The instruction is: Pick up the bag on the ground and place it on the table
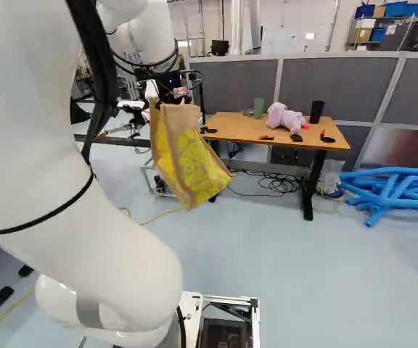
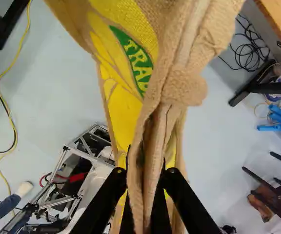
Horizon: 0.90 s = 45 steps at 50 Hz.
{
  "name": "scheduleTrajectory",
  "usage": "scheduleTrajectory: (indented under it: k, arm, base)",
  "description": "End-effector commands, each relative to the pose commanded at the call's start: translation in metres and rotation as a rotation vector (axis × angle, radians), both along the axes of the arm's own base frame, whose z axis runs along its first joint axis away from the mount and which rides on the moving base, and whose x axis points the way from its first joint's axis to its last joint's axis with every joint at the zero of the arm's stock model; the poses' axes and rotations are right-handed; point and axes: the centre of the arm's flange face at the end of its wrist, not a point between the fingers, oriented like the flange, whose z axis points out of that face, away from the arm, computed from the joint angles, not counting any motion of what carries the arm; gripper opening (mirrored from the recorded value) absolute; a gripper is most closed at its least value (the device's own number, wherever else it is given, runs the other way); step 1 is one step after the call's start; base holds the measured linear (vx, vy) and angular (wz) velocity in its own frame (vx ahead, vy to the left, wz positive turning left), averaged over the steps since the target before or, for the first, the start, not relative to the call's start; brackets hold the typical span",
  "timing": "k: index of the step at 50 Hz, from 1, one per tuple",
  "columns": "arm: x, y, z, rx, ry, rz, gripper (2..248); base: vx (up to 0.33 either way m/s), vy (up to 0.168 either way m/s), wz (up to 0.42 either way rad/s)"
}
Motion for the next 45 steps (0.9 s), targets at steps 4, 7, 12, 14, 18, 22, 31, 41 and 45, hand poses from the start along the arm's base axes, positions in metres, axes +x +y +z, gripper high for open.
scheduleTrajectory:
  k: [4,7,12,14,18,22,31,41,45]
  arm:
    - [0.0,0.0,0.0,0.0,0.0,0.0,22]
    - [0.0,0.0,0.0,0.0,0.0,0.0,22]
    - [0.0,0.0,0.0,0.0,0.0,0.0,22]
    - [0.0,0.0,0.0,0.0,0.0,0.0,22]
    - [0.0,0.0,0.0,0.0,0.0,0.0,22]
    - [0.0,0.0,0.0,0.0,0.0,0.0,22]
    - [0.0,0.0,0.0,0.0,0.0,0.0,22]
    - [0.0,0.0,0.0,0.0,0.0,0.0,22]
    - [0.0,0.0,0.0,0.0,0.0,0.0,22]
  base:
    - [0.177,0.0,-0.017]
    - [0.174,0.001,-0.007]
    - [0.202,0.0,-0.028]
    - [0.199,-0.017,-0.116]
    - [0.202,-0.042,-0.204]
    - [0.205,-0.048,-0.258]
    - [0.205,-0.045,-0.238]
    - [0.201,-0.038,-0.209]
    - [0.187,-0.001,-0.021]
